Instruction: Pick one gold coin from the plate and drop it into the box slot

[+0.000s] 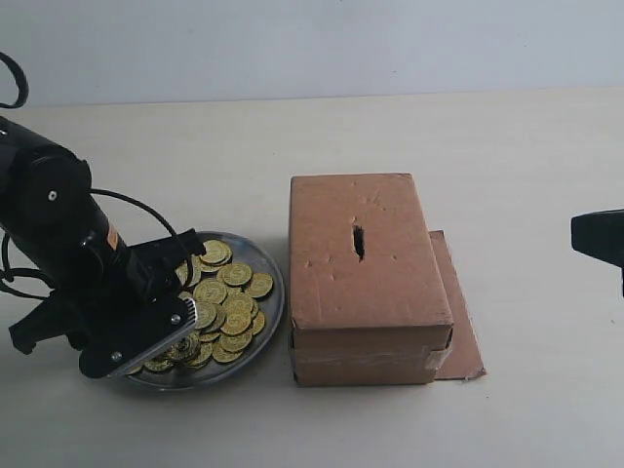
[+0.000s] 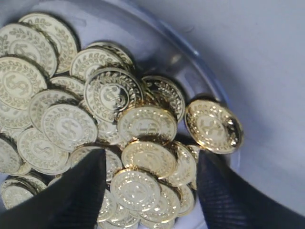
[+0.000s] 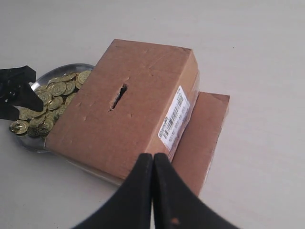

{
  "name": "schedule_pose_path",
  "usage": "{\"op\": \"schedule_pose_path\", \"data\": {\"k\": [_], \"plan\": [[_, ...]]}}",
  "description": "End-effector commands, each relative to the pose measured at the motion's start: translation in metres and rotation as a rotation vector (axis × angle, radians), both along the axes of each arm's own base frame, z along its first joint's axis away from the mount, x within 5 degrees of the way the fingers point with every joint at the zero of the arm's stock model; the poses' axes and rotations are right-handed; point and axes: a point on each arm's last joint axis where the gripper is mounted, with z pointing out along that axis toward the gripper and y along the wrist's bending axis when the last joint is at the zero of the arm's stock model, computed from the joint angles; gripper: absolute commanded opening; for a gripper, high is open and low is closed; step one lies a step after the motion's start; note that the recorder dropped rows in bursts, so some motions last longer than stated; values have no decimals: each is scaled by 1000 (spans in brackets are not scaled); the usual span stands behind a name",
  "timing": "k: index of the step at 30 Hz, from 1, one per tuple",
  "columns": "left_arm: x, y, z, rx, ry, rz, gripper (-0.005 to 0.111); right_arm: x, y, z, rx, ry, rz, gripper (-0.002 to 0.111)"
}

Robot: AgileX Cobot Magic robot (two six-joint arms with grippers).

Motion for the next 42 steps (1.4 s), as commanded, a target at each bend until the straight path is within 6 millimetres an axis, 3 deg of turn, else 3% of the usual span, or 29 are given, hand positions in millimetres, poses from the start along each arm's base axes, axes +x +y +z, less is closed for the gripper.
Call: {"op": "schedule_pose_path", "data": {"k": [1, 14, 33, 42], "plan": [[1, -2, 0, 2, -4, -10, 56, 1, 1, 2, 0, -10, 9, 0], [16, -10, -9, 11, -21, -3, 56, 1, 1, 2, 0, -10, 9, 0], [13, -8, -16, 37, 29, 49, 55, 1, 1, 2, 0, -10, 9, 0], [22, 8, -16, 39, 37, 124, 55, 0, 1, 2, 0, -9, 10, 0]]}}
